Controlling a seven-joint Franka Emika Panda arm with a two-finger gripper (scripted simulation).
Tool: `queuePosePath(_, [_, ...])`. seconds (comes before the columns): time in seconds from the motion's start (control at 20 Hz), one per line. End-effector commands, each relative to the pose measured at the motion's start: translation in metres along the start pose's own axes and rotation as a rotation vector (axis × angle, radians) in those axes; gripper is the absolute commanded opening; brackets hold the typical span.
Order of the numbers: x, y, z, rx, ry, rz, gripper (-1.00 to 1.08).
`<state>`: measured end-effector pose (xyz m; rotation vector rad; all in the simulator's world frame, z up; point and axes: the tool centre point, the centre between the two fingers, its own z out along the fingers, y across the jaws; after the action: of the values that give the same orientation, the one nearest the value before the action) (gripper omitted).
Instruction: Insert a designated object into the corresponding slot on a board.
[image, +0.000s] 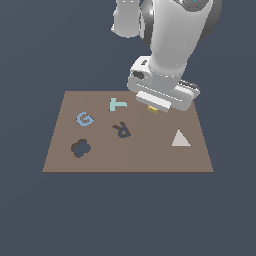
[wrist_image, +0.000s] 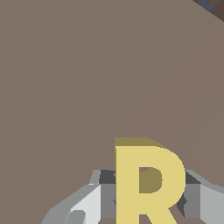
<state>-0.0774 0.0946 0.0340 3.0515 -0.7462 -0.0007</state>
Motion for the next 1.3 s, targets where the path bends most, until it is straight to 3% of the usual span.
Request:
queuePosePath(0.0, [0.005,0.006,0.000,0.000,0.000,-0.044,-1.00])
queuePosePath(0.45, [0.031,0.031,-0.002,0.000,0.001,-0.271,-1.00])
queuePosePath(1.25, [0.102,0.060,-0.005,0.000,0.001,-0.754,-1.00])
